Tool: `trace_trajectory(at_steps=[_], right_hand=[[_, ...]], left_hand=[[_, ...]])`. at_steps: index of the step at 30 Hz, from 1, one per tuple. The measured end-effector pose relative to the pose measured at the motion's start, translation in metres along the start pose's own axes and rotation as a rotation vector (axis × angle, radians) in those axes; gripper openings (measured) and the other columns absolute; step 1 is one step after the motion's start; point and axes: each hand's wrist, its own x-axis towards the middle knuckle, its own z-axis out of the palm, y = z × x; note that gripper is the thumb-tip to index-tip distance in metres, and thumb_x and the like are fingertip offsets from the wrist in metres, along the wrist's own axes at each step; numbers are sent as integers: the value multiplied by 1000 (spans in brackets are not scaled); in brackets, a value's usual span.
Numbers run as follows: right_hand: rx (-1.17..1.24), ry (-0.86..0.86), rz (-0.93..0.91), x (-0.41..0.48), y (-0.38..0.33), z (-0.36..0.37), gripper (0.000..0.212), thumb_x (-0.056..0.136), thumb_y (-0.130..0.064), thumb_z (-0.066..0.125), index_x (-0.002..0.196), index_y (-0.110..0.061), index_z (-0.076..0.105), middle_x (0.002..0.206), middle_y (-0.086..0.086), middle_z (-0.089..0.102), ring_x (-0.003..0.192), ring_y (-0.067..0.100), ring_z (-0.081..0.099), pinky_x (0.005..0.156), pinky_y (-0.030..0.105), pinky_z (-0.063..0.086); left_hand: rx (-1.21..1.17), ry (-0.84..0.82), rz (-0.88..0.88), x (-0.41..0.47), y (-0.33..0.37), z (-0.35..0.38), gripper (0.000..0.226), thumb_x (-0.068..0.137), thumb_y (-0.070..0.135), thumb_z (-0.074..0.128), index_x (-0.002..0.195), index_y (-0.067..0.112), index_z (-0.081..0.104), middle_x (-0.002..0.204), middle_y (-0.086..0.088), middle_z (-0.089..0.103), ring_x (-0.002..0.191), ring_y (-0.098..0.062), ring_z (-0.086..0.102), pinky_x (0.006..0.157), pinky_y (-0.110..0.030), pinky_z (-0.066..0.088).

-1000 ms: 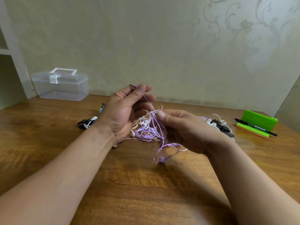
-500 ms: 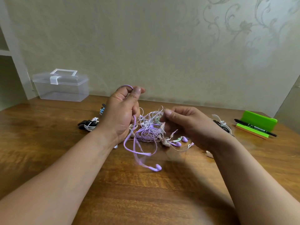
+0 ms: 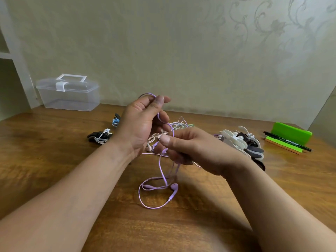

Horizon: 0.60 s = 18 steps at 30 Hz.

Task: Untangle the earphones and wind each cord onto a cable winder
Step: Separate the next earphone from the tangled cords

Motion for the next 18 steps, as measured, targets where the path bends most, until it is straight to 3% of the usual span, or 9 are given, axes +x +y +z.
trace_trajectory(at_steps=[4, 6, 9, 11, 14, 18], right_hand=[[222, 95, -60, 4, -2, 0, 29, 94, -33, 64, 99, -8, 76, 62, 1, 57, 49, 12, 44, 46, 22, 28], [303, 242, -107, 5, -3, -5, 31, 98, -31, 61, 108, -7, 76, 67, 1, 61, 52, 12, 50, 46, 20, 34], [343, 477, -168, 7, 0, -15, 26, 107, -25, 55, 98, -8, 73, 69, 1, 64, 53, 11, 50, 48, 19, 36], [343, 567, -176, 7, 1, -19, 26, 108, -24, 55, 95, -9, 72, 70, 1, 65, 54, 12, 47, 47, 19, 34], [352, 609, -165, 6, 2, -21, 27, 108, -25, 55, 93, -9, 72, 70, 1, 63, 54, 12, 45, 46, 20, 32], [320, 598, -142, 5, 3, -22, 35, 109, -33, 53, 91, -10, 72, 69, 0, 62, 57, 15, 47, 50, 23, 35]], left_hand=[[-25, -42, -30, -2, 0, 1, 23, 107, 27, 53, 119, 13, 65, 84, -9, 74, 65, -18, 68, 57, -25, 55], [29, -96, -112, -4, 0, 2, 42, 106, 40, 51, 127, 5, 60, 97, -13, 76, 68, -20, 70, 59, -29, 56], [189, -273, -250, -6, 1, 2, 64, 99, 61, 45, 125, 5, 64, 102, -16, 76, 69, -29, 65, 63, -32, 54], [296, -383, -266, -10, 1, 2, 54, 97, 58, 49, 114, 10, 66, 92, -15, 74, 55, -26, 57, 55, -27, 47], [364, -427, -219, -12, -2, 3, 26, 104, 32, 55, 92, 10, 61, 64, -7, 58, 48, -17, 44, 51, -25, 37], [272, -367, -209, -10, 0, 0, 31, 106, 27, 51, 84, 7, 62, 49, -1, 37, 47, -18, 43, 52, -23, 40]])
